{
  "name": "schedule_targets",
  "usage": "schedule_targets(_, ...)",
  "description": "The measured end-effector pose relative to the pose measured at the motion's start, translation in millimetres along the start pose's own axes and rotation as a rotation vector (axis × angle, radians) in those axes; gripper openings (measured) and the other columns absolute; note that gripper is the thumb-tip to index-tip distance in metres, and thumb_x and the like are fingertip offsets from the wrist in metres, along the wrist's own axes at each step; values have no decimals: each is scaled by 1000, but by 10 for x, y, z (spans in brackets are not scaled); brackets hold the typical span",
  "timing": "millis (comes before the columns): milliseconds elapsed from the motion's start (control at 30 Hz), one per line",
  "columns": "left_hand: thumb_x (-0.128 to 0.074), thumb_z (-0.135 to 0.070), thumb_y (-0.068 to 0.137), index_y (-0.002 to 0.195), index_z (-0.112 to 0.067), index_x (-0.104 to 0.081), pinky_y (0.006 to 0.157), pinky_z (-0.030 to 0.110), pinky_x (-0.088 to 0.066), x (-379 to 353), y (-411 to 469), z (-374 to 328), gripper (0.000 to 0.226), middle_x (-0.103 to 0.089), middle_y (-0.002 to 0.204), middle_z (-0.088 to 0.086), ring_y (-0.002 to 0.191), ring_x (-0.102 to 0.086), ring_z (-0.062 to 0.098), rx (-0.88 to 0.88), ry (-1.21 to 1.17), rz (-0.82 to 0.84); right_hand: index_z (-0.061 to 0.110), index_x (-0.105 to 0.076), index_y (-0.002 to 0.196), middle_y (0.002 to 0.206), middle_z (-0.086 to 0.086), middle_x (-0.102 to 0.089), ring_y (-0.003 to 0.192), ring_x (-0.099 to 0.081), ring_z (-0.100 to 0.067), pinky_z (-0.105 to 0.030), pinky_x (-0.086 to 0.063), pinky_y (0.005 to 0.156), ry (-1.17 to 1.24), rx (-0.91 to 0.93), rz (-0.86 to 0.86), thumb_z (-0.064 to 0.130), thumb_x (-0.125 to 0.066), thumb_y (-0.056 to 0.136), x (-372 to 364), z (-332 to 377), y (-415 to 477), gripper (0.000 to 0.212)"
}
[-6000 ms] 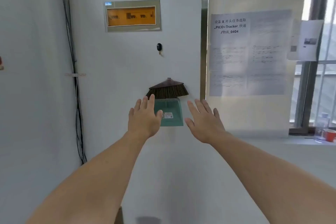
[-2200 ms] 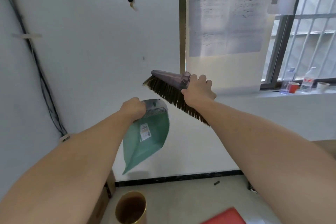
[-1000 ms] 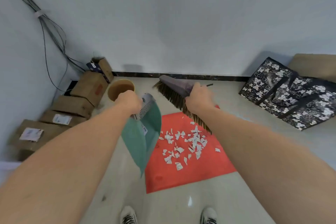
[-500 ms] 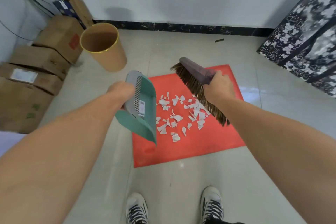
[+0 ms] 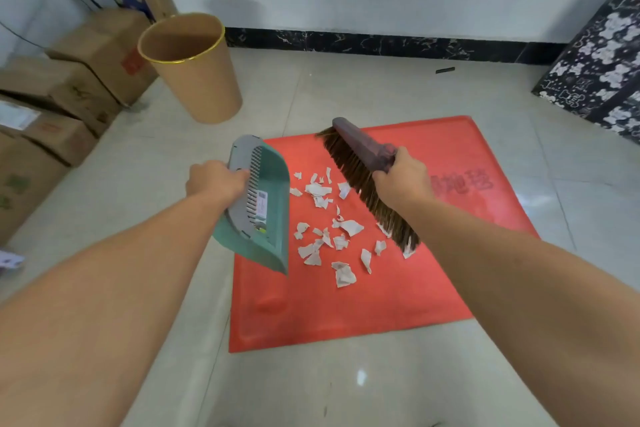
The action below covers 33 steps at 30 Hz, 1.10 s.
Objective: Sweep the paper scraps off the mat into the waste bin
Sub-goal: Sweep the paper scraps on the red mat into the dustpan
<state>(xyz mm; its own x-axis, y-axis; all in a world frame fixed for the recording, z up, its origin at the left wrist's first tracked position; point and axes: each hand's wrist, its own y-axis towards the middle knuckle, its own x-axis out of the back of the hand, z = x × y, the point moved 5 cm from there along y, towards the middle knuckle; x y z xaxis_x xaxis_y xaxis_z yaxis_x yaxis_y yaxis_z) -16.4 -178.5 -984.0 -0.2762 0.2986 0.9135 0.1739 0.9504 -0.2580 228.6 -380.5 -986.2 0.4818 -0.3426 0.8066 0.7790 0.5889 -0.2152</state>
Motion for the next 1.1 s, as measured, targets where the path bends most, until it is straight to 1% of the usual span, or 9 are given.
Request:
schedule_targets(133,-62,-34,86,88,-9,-71,67,31,-41,-125,-78,171,27,-67,92,15,82,-61,34,-9,-79,-65,8,-47,127,111,-11,-57,85,-50,-25,-30,-40,67,97,-32,54,20,-55,95,-358,-14,-11,35)
schedule_targets(267,-64,-30,86,69,-12,-57,61,31,-35,-180,-114,215,26,-60,78,11,71,-55,31,-41,-105,-96,10,-49,124,108,-11,-60,89,-60,-29,-37,-52,72,166,-73,85,23,-57,93,-637,-15,0,35)
schedule_targets(400,-64,-33,85,65,-16,-51,61,32,-35,-232,11,218,29,-60,87,14,70,-53,30,-37,-116,-131,9,-52,121,108,-9,-60,90,-59,-26,-34,-48,72,277,-85,127,23,-59,93,-883,70,107,32)
schedule_targets(500,-61,-36,85,65,-13,-53,63,32,-37,-319,100,200,32,-54,97,15,70,-51,30,-44,-66,-130,9,-52,121,103,-7,-57,98,-59,-29,-38,-50,83,361,-94,154,24,-60,92,-1125,190,203,33)
schedule_targets(633,-59,-35,86,59,-15,-47,62,31,-35,-401,188,159,36,-47,96,11,68,-48,26,-76,-47,-133,10,-50,126,99,-3,-55,95,-57,-26,-31,-44,80,478,-121,203,21,-60,91,-1477,329,269,38)
schedule_targets(733,-58,-36,86,60,-15,-47,60,32,-35,-441,267,141,35,-48,94,11,71,-50,26,-84,-48,-142,13,-51,123,106,-6,-61,98,-60,-29,-35,-49,86,535,-185,236,22,-63,87,-1748,372,308,39)
schedule_targets(867,-56,-40,85,64,-14,-50,64,34,-41,-514,333,148,34,-48,95,8,79,-53,29,-105,-37,-148,13,-48,120,103,-4,-56,90,-54,-24,-31,-43,77,605,-300,294,19,-64,86,-2140,326,299,38)
schedule_targets(967,-54,-41,84,66,-13,-52,65,35,-41,-535,344,151,33,-47,94,7,81,-53,29,-116,-39,-158,14,-47,124,111,-7,-59,96,-57,-27,-33,-47,82,631,-350,271,15,-66,85,-2301,231,256,43)
schedule_targets(1100,-52,-42,83,68,-13,-53,74,43,-51,-539,320,124,32,-48,96,9,88,-53,34,-127,-33,-158,11,-47,126,116,-10,-60,90,-53,-24,-29,-40,74,548,-307,207,12,-64,86,-2225,67,267,43)
